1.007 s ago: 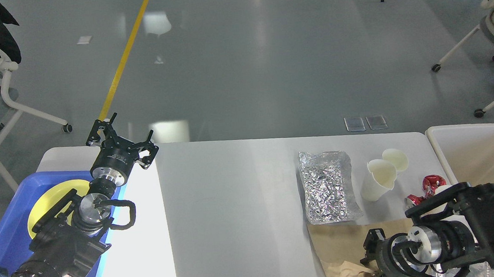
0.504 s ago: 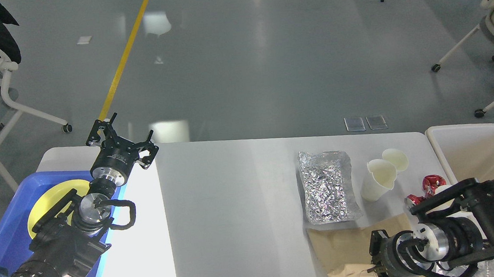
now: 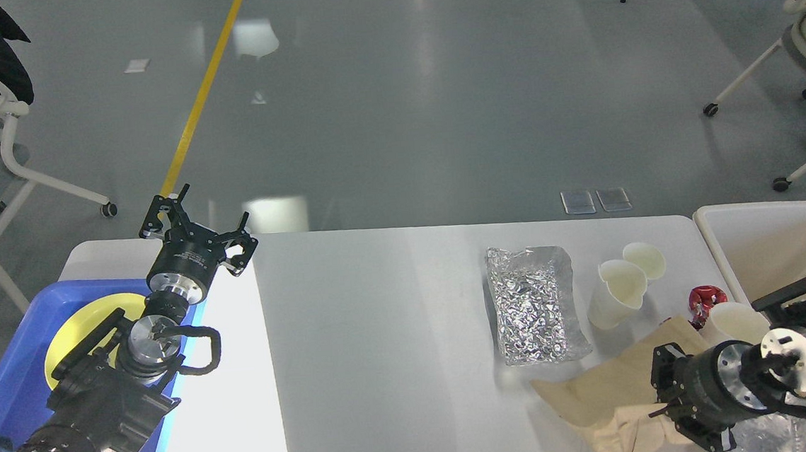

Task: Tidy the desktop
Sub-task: 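Grasp the brown paper bag with the right gripper and lift it, then carry the paper bag into the white bin and release it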

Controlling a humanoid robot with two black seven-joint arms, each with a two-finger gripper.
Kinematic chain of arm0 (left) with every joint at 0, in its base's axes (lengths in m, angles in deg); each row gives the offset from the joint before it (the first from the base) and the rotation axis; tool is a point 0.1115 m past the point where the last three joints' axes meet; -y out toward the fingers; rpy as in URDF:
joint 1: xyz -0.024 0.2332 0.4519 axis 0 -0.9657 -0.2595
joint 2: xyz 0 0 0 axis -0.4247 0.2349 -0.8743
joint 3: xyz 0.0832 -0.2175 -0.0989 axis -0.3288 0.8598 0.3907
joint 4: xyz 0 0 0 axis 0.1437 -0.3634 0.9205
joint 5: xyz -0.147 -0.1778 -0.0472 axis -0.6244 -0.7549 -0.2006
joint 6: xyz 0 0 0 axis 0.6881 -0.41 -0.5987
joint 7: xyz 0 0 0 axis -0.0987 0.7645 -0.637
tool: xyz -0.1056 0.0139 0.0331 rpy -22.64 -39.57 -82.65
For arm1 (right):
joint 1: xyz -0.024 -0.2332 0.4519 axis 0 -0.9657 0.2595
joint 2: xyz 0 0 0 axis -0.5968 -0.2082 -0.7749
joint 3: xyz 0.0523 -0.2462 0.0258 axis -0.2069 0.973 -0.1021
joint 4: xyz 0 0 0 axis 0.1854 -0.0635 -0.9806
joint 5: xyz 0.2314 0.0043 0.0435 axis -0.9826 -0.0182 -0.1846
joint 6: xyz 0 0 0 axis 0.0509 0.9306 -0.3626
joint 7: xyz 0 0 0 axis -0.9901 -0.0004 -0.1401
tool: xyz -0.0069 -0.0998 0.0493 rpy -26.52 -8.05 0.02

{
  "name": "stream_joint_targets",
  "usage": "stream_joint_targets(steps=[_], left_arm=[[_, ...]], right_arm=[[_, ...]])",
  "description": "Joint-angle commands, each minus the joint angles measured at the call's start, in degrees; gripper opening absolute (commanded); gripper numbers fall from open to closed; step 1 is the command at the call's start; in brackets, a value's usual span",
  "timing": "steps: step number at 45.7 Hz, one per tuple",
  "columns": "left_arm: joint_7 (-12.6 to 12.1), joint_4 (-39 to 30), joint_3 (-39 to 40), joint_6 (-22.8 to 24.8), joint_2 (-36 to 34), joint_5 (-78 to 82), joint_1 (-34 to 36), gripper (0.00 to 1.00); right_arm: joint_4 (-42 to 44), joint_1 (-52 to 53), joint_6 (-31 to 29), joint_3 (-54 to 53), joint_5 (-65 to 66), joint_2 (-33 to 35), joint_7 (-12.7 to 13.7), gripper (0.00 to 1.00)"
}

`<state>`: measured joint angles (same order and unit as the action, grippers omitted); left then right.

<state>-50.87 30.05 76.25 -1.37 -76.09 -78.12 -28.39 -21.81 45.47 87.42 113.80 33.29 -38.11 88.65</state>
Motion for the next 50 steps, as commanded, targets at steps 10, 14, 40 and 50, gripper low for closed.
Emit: stream_joint_targets(steps=[10, 14, 40, 50], left_arm=[[0.0, 0.0, 0.0, 0.0, 0.0, 0.0, 0.0, 0.98], [0.0, 0.0, 0.0, 0.0, 0.0, 0.0, 0.0, 0.98], [0.1, 0.0, 0.0, 0.5, 0.0, 0.0, -0.1, 0.98], [0.1, 0.0, 0.0, 0.5, 0.0, 0.0, -0.1, 0.98]], right_arm=[[0.2, 25.8, -28.2, 14.5, 22.3, -1.3, 0.1, 0.0], [1.3, 29.7, -31.7, 14.6, 34.3, -2.5, 0.0, 0.0], [7.4, 39.1, -40.5, 6.0, 45.1, -16.9, -2.5, 0.0], [9.6, 38.3, -40.6, 4.8, 44.9, -16.8, -2.5, 0.0]])
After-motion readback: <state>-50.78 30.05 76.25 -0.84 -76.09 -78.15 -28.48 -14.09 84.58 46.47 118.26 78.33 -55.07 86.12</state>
